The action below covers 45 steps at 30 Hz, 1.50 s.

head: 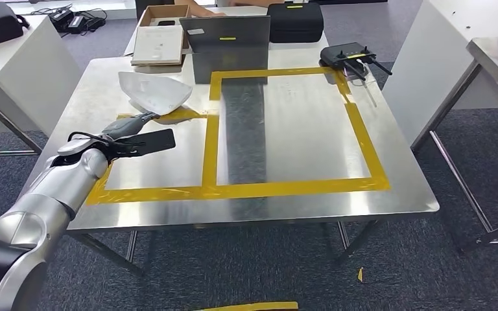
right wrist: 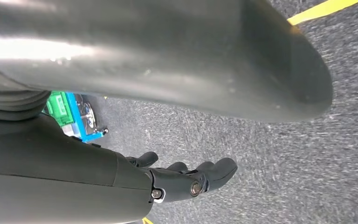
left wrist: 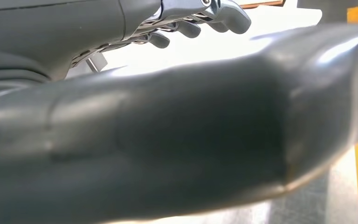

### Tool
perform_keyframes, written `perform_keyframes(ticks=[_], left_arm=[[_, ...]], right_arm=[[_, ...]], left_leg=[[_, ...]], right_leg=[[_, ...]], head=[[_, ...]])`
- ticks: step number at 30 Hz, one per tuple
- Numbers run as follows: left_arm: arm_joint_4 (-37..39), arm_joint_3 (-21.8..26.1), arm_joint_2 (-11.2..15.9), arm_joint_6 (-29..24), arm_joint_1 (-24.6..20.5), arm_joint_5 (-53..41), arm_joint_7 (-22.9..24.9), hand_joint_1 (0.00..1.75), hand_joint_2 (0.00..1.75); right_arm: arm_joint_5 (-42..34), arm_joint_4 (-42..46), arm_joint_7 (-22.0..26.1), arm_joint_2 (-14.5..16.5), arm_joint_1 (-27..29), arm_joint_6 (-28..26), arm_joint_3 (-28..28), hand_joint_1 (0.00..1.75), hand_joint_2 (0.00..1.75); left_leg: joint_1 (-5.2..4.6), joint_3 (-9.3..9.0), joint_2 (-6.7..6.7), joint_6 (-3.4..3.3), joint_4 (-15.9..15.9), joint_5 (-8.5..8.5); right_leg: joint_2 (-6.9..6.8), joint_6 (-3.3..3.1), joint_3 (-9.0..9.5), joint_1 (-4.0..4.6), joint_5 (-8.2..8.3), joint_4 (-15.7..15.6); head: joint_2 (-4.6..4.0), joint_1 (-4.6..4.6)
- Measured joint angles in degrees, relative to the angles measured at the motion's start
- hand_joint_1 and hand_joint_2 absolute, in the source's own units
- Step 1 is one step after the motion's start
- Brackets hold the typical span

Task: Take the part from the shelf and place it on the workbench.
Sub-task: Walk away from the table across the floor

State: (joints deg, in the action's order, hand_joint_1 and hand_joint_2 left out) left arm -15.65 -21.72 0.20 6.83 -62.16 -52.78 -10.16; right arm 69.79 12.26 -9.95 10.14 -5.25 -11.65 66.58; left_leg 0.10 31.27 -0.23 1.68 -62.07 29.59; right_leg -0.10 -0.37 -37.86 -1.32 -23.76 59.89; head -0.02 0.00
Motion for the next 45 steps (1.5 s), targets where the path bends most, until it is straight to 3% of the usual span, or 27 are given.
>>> perform_keyframes(ticks=[2, 4, 5, 7, 9, 10, 11, 12, 14, 16, 19, 20, 22, 24, 25, 27, 29, 31, 32, 35, 37, 39, 40, 41, 42, 43, 45], left_arm=[[-0.13, 0.05, -0.16, 0.09, -0.13, -0.12, -0.02, 0.00, 0.00], [-0.16, 0.08, -0.39, 0.21, -0.20, -0.22, -0.03, 0.00, 0.00], [-0.17, 0.09, -0.53, 0.30, -0.25, -0.26, -0.03, 0.00, 0.00], [-0.17, 0.15, -0.84, 0.44, -0.38, -0.42, -0.02, 0.00, 0.00], [-0.14, 0.19, -1.06, 0.54, -0.34, -0.62, -0.01, 0.00, 0.00], [-0.10, 0.19, -1.15, 0.56, -0.26, -0.67, -0.02, 0.00, 0.00], [-0.06, 0.19, -1.22, 0.57, -0.18, -0.70, -0.02, 0.00, 0.00], [-0.03, 0.19, -1.27, 0.58, -0.13, -0.72, -0.02, 0.00, 0.00], [-0.05, 0.20, -1.32, 0.58, -0.13, -0.77, -0.01, 0.00, 0.00], [-0.14, 0.25, -1.37, 0.59, -0.17, -0.82, 0.04, 0.00, 0.00], [-0.19, 0.38, -1.53, 0.63, -0.22, -0.91, 0.05, 0.00, 0.00], [-0.19, 0.45, -1.56, 0.66, -0.24, -0.95, 0.08, 0.00, 0.00], [-0.16, 0.55, -1.52, 0.71, -0.28, -1.02, 0.17, 0.00, 0.00], [-0.11, 0.58, -1.48, 0.74, -0.25, -1.05, 0.23, 0.00, 0.00], [-0.07, 0.58, -1.44, 0.75, -0.20, -1.05, 0.23, 0.00, 0.00], [-0.01, 0.60, -1.39, 0.75, -0.15, -1.12, 0.22, 0.00, 0.00], [-0.05, 0.63, -1.38, 0.75, -0.20, -1.19, 0.18, 0.00, 0.00], [-0.21, 0.70, -1.42, 0.75, -0.35, -1.20, 0.07, 0.00, 0.00], [-0.27, 0.75, -1.42, 0.75, -0.42, -1.20, 0.03, 0.00, 0.00], [-0.26, 0.93, -1.46, 0.75, -0.57, -1.22, -0.02, 0.00, 0.00], [-0.27, 1.00, -1.60, 0.82, -0.76, -1.28, 0.02, 0.00, 0.00], [-0.25, 1.02, -1.72, 0.97, -0.82, -1.37, 0.05, 0.00, 0.00], [-0.20, 1.03, -1.77, 1.06, -0.74, -1.42, 0.05, 0.00, 0.00], [-0.16, 1.03, -1.81, 1.15, -0.65, -1.48, 0.04, 0.00, 0.00], [-0.13, 1.04, -1.84, 1.21, -0.58, -1.57, 0.04, 0.00, 0.00], [-0.13, 1.05, -1.86, 1.26, -0.55, -1.67, 0.04, 0.00, 0.00], [-0.20, 1.08, -1.87, 1.28, -0.58, -1.82, 0.05, 0.00, 0.00]], right_arm=[[0.00, 0.00, 0.01, 0.02, -0.01, -0.04, 0.00, 0.00, 0.00], [0.00, 0.00, 0.01, 0.02, 0.06, -0.08, 0.01, 0.00, 0.00], [-0.01, 0.00, 0.00, 0.03, 0.13, -0.11, 0.02, 0.00, 0.00], [-0.02, 0.00, -0.08, 0.05, 0.23, -0.20, 0.02, 0.00, 0.00], [-0.02, 0.00, -0.16, 0.06, 0.23, -0.32, 0.02, 0.00, 0.00], [-0.02, 0.00, -0.16, 0.05, 0.22, -0.36, 0.02, 0.00, 0.00], [-0.02, 0.00, -0.16, 0.04, 0.22, -0.39, 0.02, 0.00, 0.00], [-0.02, 0.00, -0.16, 0.04, 0.22, -0.39, 0.02, 0.00, 0.00], [-0.01, 0.00, -0.17, 0.04, 0.15, -0.39, 0.02, 0.00, 0.00], [-0.01, 0.00, -0.17, 0.04, 0.09, -0.39, 0.02, 0.00, 0.00], [0.00, 0.00, -0.17, 0.05, 0.10, -0.39, 0.02, 0.00, 0.00], [0.03, 0.00, -0.17, 0.07, 0.06, -0.38, 0.02, 0.00, 0.00], [0.11, 0.00, -0.17, 0.08, -0.02, -0.38, 0.02, 0.00, 0.00], [0.21, 0.00, -0.17, 0.06, -0.02, -0.35, 0.02, 0.00, 0.00], [0.26, 0.00, -0.17, 0.05, 0.00, -0.34, 0.03, 0.00, 0.00], [0.34, 0.00, -0.17, 0.04, 0.02, -0.28, 0.03, 0.00, 0.00], [0.39, 0.00, -0.17, 0.04, 0.01, -0.21, 0.02, 0.00, 0.00], [0.44, 0.00, -0.17, 0.04, -0.01, -0.17, 0.02, 0.00, 0.00], [0.44, 0.00, -0.17, 0.05, -0.02, -0.16, 0.02, 0.00, 0.00], [0.35, -0.01, -0.16, 0.07, 0.07, -0.13, 0.03, 0.00, 0.00], [0.22, -0.01, -0.26, 0.08, 0.19, -0.13, 0.04, 0.00, 0.00], [0.11, 0.00, -0.37, 0.05, 0.18, -0.13, 0.04, 0.00, 0.00], [0.08, 0.00, -0.39, 0.03, 0.13, -0.13, 0.04, 0.00, 0.00], [0.04, 0.00, -0.38, -0.01, 0.10, -0.13, 0.04, 0.00, 0.00], [0.02, 0.00, -0.40, -0.03, 0.09, -0.13, 0.04, 0.00, 0.00], [-0.02, 0.00, -0.46, -0.04, 0.07, -0.13, 0.04, 0.00, 0.00], [-0.09, 0.00, -0.62, -0.08, -0.03, -0.13, 0.04, 0.00, 0.00]], left_leg=[[-0.43, -1.44, -0.13, -0.76, 2.98, 0.35], [-0.54, -0.88, -0.03, -1.70, 3.43, -0.53], [-0.45, -0.70, 0.07, -2.25, 3.72, -1.14], [-0.28, 0.14, 0.24, -3.15, 4.16, -2.53], [-0.41, 1.72, 0.23, -3.55, 4.09, -3.71], [-0.47, 2.50, 0.22, -3.57, 3.98, -4.22], [-0.50, 3.29, 0.22, -3.52, 3.80, -4.71], [-0.50, 4.07, 0.23, -3.41, 3.55, -5.13], [-0.52, 5.48, 0.25, -3.01, 2.92, -5.84], [-0.60, 6.26, 0.30, -2.38, 2.43, -6.42], [-0.55, 6.58, 0.27, -1.33, 2.44, -7.30], [-0.51, 6.94, 0.21, -0.96, 2.11, -6.81], [-0.31, 8.36, 0.14, -0.23, -1.45, -3.09], [-0.02, 10.29, 0.14, 0.42, -8.60, 1.96], [0.11, 10.78, 0.14, 0.64, -11.69, 3.22], [0.32, 9.29, 0.15, 0.81, -12.85, 2.20], [0.43, 4.12, 0.12, 0.61, -6.67, 0.13], [0.19, -0.76, -0.02, -0.03, 0.52, 0.46], [-0.02, -1.75, -0.09, -0.47, 2.38, 0.98], [-0.31, -1.27, 0.02, -2.06, 3.33, -0.19], [-0.18, -0.33, 0.21, -3.17, 3.79, -1.72], [-0.29, 1.30, 0.22, -3.74, 3.80, -3.13], [-0.37, 2.22, 0.20, -3.79, 3.72, -3.79], [-0.43, 3.17, 0.20, -3.78, 3.62, -4.42], [-0.46, 4.11, 0.20, -3.70, 3.46, -5.02], [-0.47, 5.01, 0.20, -3.58, 3.26, -5.58], [-0.52, 6.42, 0.23, -3.16, 2.74, -6.47]], right_leg=[[0.04, 0.79, -0.20, -0.10, 0.92, -0.25], [0.12, 1.63, -0.28, -0.24, 1.59, -0.58], [0.15, 1.93, -0.56, -0.26, 0.94, -0.19], [0.21, 2.26, -2.12, -0.27, -3.25, 3.96], [0.22, 2.48, -4.27, -0.16, -8.08, 11.20], [0.22, 2.54, -4.72, -0.11, -8.99, 13.83], [0.22, 2.56, -4.32, -0.06, -8.77, 14.76], [0.20, 2.51, -2.78, -0.03, -7.64, 13.47], [0.13, 2.26, 2.56, 0.04, -5.81, 6.32], [0.15, 1.63, 5.91, 0.35, -5.60, 1.01], [0.13, 0.40, 5.70, 0.50, -5.05, 0.00], [0.05, -0.03, 5.41, 0.39, -4.53, -0.11], [-0.14, -0.75, 4.50, 0.12, -3.42, -0.39], [-0.17, -0.99, 3.15, 0.12, -2.36, -0.39], [-0.18, -0.95, 2.41, 0.13, -1.78, -0.37], [-0.20, -0.75, 0.97, 0.12, -0.63, -0.33], [-0.22, -0.37, -0.14, 0.11, 0.42, -0.30], [-0.22, 0.31, -0.73, 0.14, 1.45, -0.35], [-0.21, 0.73, -0.85, 0.10, 2.01, -0.51], [-0.09, 1.95, -1.14, -0.14, 2.83, -1.01], [0.01, 2.40, -2.51, -0.20, -0.72, 2.07], [0.08, 2.61, -4.78, -0.10, -6.28, 9.20], [0.11, 2.67, -5.59, -0.02, -7.86, 12.69], [0.13, 2.68, -5.67, 0.08, -8.20, 14.86], [0.13, 2.63, -4.79, 0.17, -7.47, 15.19], [0.11, 2.52, -2.79, 0.23, -6.14, 13.41], [0.07, 2.11, 2.99, 0.43, -5.05, 5.94]], head=[[0.00, -0.08], [0.00, -0.22], [0.00, -0.21], [0.00, -0.16], [0.00, -0.13], [0.00, -0.13], [0.00, -0.13], [0.00, -0.13], [0.00, -0.12], [0.00, -0.14], [0.00, -0.06], [0.00, -0.09], [0.00, -0.14], [0.00, -0.19], [0.00, -0.19], [0.00, -0.19], [0.00, -0.20], [0.00, -0.15], [0.00, -0.20], [0.00, -0.40], [0.00, -0.37], [0.00, -0.32], [0.00, -0.33], [0.00, -0.33], [0.00, -0.33], [0.00, -0.33], [0.00, -0.31]])
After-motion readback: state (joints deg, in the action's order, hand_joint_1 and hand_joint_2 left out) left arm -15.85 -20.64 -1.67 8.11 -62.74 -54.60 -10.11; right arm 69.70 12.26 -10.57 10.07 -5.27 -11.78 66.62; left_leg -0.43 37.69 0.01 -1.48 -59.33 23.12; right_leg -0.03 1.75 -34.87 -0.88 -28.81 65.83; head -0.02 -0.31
